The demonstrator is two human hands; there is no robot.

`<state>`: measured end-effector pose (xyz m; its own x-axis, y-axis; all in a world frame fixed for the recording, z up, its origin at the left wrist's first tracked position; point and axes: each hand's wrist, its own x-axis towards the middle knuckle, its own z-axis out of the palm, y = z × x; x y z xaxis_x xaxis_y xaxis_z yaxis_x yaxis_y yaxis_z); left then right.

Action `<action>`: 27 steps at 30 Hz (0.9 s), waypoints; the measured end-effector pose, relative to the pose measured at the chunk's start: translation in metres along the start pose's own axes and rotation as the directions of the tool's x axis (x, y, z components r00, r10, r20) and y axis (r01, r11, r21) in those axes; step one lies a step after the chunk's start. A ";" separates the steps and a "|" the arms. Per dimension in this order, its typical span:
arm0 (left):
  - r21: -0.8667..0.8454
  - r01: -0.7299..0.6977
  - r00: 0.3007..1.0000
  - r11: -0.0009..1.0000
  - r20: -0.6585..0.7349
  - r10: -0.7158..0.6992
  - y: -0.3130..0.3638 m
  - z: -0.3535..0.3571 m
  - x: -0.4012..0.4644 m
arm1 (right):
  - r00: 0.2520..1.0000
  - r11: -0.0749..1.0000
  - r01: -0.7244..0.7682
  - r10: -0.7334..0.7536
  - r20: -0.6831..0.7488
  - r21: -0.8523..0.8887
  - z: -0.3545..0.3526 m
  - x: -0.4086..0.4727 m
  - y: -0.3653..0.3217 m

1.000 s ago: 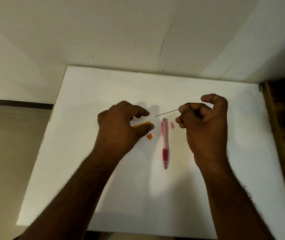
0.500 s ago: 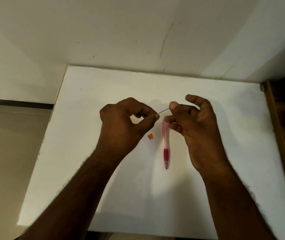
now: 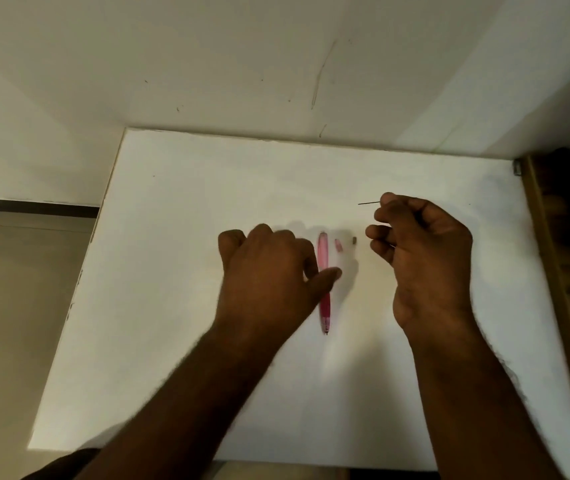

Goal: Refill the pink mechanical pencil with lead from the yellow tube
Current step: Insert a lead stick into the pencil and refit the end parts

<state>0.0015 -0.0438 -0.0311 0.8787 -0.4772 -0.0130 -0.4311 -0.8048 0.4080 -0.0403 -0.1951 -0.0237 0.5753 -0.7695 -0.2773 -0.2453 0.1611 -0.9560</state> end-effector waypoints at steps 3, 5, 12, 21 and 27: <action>0.151 -0.011 0.999 0.988 0.043 0.005 0.009 0.010 -0.007 | 1.000 1.000 -0.015 0.015 -0.004 0.022 0.001 0.000 0.001; 0.201 0.005 0.998 0.980 0.065 -0.019 0.012 0.014 -0.008 | 1.000 1.000 -0.008 0.008 0.004 0.014 0.002 0.000 0.001; 0.157 0.096 0.987 0.983 0.117 -0.114 0.011 0.020 -0.010 | 1.000 1.000 -0.001 0.001 0.015 0.014 0.002 0.000 0.001; 0.003 0.062 0.996 0.998 -0.067 -0.062 0.009 -0.009 -0.007 | 0.988 0.992 -0.091 0.078 0.132 0.090 0.008 -0.007 -0.009; 0.014 0.032 0.999 0.999 -0.045 -0.031 0.006 -0.015 -0.005 | 0.976 0.995 -0.024 0.002 0.217 0.098 0.012 -0.011 -0.013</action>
<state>-0.0025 -0.0413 -0.0146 0.9001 -0.4355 0.0151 -0.4056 -0.8245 0.3945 -0.0337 -0.1812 -0.0094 0.7304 -0.6168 -0.2934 -0.1815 0.2388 -0.9540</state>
